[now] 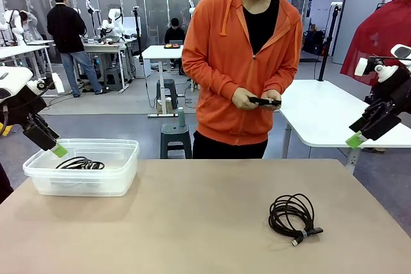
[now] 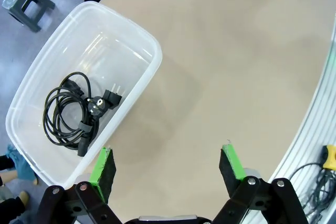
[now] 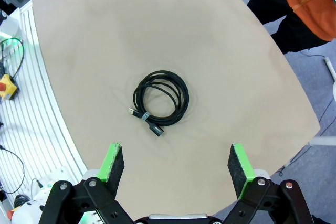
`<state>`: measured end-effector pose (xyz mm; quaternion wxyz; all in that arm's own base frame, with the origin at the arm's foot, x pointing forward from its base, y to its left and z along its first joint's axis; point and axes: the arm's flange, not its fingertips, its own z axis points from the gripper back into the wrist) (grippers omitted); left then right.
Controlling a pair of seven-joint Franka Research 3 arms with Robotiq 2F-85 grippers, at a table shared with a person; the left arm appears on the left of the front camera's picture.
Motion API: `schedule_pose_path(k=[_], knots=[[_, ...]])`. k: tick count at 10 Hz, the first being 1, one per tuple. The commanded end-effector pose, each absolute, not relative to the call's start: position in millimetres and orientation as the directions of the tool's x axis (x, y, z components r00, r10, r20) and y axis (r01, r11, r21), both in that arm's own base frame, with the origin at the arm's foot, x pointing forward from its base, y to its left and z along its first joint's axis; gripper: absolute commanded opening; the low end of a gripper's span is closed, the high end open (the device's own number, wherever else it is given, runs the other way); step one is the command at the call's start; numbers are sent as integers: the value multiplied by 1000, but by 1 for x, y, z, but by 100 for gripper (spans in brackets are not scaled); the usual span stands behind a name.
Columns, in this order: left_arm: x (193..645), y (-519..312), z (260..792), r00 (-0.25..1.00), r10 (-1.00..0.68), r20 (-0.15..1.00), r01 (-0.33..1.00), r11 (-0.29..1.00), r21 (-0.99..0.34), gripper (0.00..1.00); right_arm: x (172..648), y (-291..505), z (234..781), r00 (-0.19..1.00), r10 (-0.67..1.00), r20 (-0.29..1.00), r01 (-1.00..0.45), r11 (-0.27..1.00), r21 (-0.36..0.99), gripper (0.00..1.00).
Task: Organize and store the cables.
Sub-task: Place the USB Extension Cable into the Organizing box.
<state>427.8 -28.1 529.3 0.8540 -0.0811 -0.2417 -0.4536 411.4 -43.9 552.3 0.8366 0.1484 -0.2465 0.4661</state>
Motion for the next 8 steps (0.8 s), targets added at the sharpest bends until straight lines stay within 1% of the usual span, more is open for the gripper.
schedule_pose_path(k=[1,3,4,5,6,7,8], knots=[[427,-29,532,480,-733,482,807,584,86,100,411,-44,553,441,705,555,-855,519,20,100],[427,-29,532,480,-733,482,807,584,86,100,411,-44,552,444,707,551,-853,521,19,100],[427,-29,532,480,-733,482,807,584,86,100,394,-10,580,340,805,486,-906,419,-61,100],[427,-29,532,480,-733,482,807,584,86,100,387,14,583,250,862,440,-940,326,-104,100],[427,-29,532,480,-733,482,807,584,86,100,394,28,572,209,910,357,-958,264,-113,100],[427,-29,532,480,-733,482,807,584,86,100,405,40,560,113,954,276,-981,152,-122,100],[427,-29,532,480,-733,482,807,584,86,100,412,52,548,32,978,207,-994,52,-94,100]])
